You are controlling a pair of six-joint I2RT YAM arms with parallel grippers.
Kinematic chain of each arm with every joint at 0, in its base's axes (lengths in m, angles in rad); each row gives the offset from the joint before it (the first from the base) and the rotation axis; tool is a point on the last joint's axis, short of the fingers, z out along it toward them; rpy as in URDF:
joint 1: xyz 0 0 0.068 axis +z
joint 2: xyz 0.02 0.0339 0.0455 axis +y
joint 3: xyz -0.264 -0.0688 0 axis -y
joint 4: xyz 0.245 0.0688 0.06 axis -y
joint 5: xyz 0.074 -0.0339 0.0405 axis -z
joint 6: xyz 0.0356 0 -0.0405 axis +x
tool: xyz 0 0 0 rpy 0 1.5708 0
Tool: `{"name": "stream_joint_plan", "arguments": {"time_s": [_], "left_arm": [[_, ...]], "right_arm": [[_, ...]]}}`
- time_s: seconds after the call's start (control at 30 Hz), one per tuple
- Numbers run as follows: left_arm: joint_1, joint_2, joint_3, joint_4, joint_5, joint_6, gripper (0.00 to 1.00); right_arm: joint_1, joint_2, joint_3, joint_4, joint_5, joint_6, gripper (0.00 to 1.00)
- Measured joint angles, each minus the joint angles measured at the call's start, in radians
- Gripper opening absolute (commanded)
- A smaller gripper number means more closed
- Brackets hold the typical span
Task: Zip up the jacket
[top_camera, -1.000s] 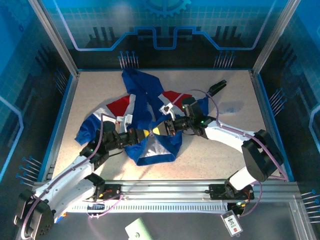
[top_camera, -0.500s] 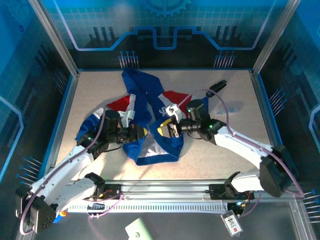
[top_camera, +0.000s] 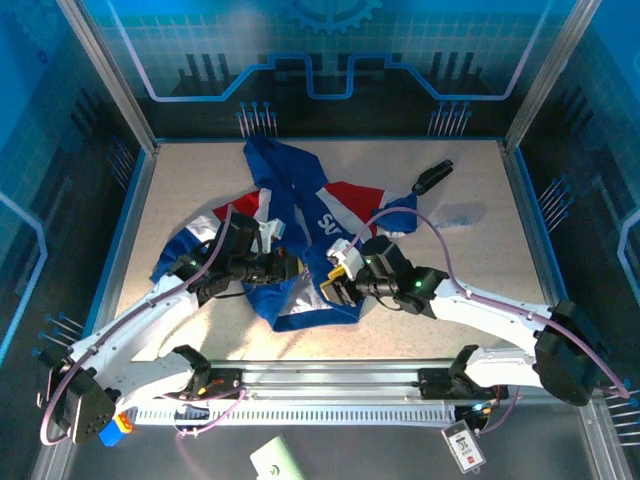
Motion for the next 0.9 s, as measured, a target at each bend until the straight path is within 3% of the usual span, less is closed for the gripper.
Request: {"name": "stream_joint_plan", "arguments": {"time_s": [0.1, 0.23, 0.43, 0.63, 0.9], "left_arm": [[0.0, 0.0, -0.002, 0.002, 0.005, 0.019, 0.0], [0.0, 0.0, -0.027, 0.026, 0.021, 0.031, 0.0], [-0.001, 0.0, -0.054, 0.048, 0.046, 0.06, 0.0], [-0.002, -0.002, -0.136, 0.069, 0.048, 0.082, 0.0], [-0.002, -0.003, -0.338, 0.138, 0.029, 0.038, 0.0]], "right_arm": [[-0.056, -0.016, -0.04, 0.041, -0.041, 0.01, 0.47], [-0.058, -0.017, -0.043, 0.087, -0.1, -0.031, 0.51], [-0.072, 0.041, -0.042, 0.121, -0.161, -0.082, 0.51], [-0.186, 0.101, -0.004, 0.145, -0.257, 0.045, 0.48], [-0.129, 0.259, 0.179, 0.044, -0.27, 0.171, 0.47]]}}
